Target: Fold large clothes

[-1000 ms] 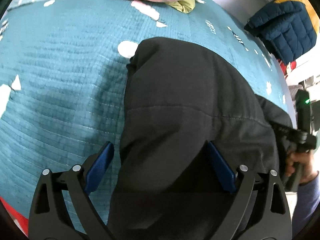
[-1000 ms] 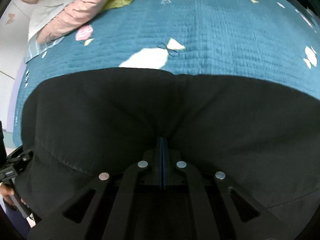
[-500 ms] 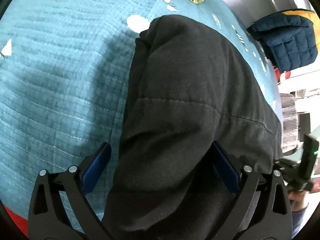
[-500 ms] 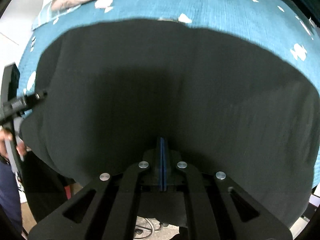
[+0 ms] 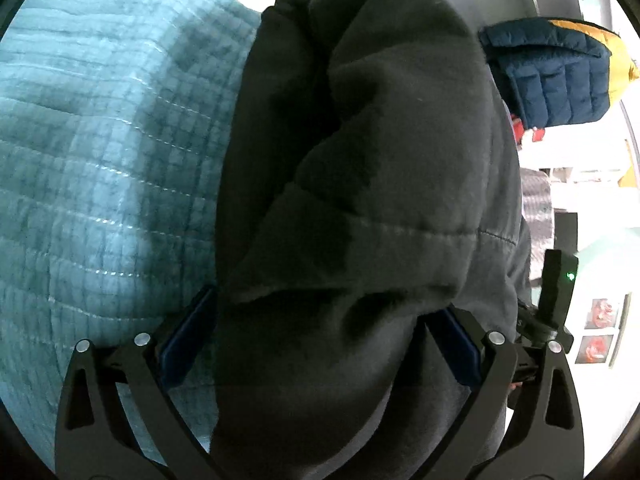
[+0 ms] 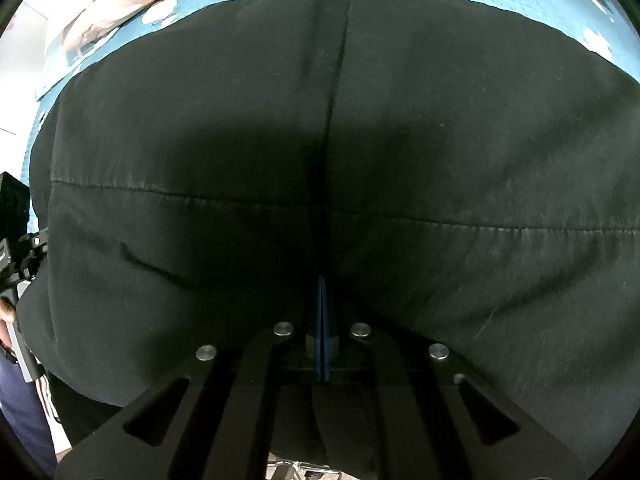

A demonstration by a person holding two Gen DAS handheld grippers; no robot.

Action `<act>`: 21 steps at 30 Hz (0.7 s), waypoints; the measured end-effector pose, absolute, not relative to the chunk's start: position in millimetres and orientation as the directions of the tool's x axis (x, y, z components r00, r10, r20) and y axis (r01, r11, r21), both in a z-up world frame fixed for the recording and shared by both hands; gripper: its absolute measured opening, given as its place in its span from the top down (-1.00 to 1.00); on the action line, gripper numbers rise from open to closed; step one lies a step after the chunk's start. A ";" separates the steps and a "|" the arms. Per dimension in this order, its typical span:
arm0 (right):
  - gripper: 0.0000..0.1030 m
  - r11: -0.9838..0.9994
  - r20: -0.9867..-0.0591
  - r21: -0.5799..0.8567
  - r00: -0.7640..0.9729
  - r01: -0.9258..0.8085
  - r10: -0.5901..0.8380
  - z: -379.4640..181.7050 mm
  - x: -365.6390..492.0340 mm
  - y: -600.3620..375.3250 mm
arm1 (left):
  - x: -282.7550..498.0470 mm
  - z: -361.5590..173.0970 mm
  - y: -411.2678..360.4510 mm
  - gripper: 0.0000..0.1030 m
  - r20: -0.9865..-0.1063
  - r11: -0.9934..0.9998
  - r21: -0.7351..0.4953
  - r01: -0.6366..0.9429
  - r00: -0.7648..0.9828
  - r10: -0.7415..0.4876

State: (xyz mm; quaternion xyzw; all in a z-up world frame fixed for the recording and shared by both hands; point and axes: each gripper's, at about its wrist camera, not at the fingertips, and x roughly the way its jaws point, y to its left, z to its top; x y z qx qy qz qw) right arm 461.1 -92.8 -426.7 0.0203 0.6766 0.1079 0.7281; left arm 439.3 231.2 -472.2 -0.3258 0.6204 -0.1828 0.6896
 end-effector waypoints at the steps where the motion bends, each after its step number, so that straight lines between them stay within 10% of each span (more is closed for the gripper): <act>1: 1.00 0.975 -0.980 0.184 0.059 -0.122 0.192 -427.1 460.8 -91.9 | 439.4 -473.8 231.8 -0.91 -0.730 0.714 -0.683 -0.150 0.155 -0.666; 7: 1.00 0.973 -0.978 0.194 0.057 -0.122 0.202 -423.0 458.8 -98.4 | 428.8 -455.3 205.1 -0.69 -0.689 0.693 -0.720 -0.039 0.160 -0.707; 14: 1.00 0.974 -0.975 0.172 0.115 -0.145 0.189 -417.7 449.5 -99.7 | 413.5 -427.3 199.5 0.09 -0.640 0.662 -0.749 -0.034 0.299 -0.708; 21: 1.00 0.969 -0.932 0.225 0.267 -0.104 0.245 -406.4 422.9 -119.4 | 403.5 -347.6 149.1 0.18 -0.638 0.697 -0.703 0.140 0.308 -0.706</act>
